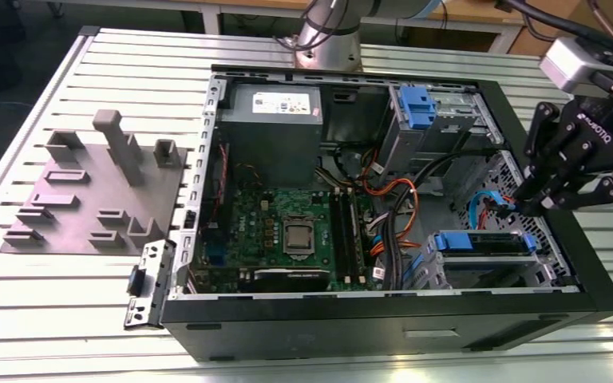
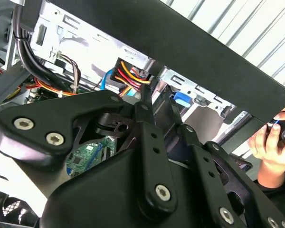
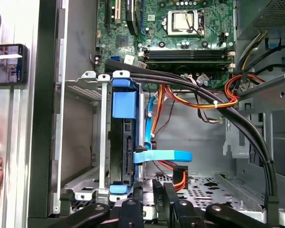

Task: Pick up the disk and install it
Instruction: 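Insert the first disk wire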

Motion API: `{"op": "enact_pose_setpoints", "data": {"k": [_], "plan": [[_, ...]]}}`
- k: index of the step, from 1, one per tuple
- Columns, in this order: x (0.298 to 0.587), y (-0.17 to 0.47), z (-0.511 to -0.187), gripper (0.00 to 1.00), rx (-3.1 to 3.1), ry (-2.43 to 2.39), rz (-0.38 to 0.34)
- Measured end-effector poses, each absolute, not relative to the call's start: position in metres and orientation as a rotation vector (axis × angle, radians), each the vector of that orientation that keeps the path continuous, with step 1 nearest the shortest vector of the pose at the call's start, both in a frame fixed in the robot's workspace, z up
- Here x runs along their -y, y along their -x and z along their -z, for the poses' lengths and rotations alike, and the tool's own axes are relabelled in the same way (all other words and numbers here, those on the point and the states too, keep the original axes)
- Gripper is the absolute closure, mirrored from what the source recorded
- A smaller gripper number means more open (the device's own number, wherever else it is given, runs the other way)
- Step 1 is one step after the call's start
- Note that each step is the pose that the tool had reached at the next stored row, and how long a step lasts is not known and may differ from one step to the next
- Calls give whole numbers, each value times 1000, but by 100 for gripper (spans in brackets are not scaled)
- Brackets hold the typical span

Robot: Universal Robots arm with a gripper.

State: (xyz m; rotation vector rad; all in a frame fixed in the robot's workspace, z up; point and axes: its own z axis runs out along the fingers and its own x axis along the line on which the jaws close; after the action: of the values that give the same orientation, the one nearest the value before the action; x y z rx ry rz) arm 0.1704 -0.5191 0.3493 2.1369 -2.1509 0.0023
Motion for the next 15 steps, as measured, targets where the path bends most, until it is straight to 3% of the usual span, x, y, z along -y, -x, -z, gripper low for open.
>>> {"op": "enact_pose_setpoints", "data": {"k": [12,13,15], "plan": [[511,-171,-343,69,2150,-2137,-3],[510,-171,-343,71,2149,-2137,-4],[509,-171,-343,83,2147,-2134,-9]]}}
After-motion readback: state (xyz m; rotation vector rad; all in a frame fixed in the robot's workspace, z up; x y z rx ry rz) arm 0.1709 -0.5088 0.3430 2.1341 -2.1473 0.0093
